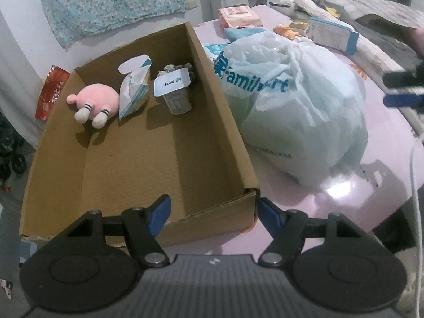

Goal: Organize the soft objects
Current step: 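Move both tools away from the box toward the items on the bed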

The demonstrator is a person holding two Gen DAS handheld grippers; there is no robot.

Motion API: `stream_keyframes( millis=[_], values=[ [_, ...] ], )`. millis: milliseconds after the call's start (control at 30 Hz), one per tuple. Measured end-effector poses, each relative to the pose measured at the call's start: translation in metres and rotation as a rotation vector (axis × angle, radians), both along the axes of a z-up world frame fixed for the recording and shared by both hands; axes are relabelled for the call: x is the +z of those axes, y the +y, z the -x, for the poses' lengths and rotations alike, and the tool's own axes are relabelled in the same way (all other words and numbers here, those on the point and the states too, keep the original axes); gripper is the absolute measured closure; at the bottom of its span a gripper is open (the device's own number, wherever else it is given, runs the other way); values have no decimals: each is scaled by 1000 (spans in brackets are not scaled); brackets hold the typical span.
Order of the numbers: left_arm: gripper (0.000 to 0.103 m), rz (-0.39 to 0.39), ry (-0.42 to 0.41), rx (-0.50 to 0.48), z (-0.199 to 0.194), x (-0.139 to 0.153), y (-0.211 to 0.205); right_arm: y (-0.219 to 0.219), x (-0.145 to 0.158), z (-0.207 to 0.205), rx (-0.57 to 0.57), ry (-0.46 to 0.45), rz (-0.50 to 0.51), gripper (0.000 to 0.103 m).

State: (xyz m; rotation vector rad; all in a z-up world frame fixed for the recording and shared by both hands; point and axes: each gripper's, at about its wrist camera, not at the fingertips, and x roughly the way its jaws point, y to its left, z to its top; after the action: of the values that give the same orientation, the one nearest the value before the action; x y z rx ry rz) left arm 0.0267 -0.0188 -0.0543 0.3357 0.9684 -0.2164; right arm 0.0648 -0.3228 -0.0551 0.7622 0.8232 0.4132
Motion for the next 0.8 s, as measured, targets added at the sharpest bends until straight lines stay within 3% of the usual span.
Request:
stream_keyframes(
  millis=[400, 533, 667, 800],
  values=[
    [29, -10, -3, -22, 17, 1, 2, 10, 8, 10, 17, -15, -7, 49],
    [28, -3, -39, -35, 22, 5, 3, 5, 7, 12, 2, -10, -3, 49],
    [18, 52, -95, -35, 27, 24, 12, 0, 11, 17, -19, -26, -9, 49],
    [17, 47, -159, -31, 22, 53, 15, -9, 16, 23, -39, -54, -8, 48]
  ],
)
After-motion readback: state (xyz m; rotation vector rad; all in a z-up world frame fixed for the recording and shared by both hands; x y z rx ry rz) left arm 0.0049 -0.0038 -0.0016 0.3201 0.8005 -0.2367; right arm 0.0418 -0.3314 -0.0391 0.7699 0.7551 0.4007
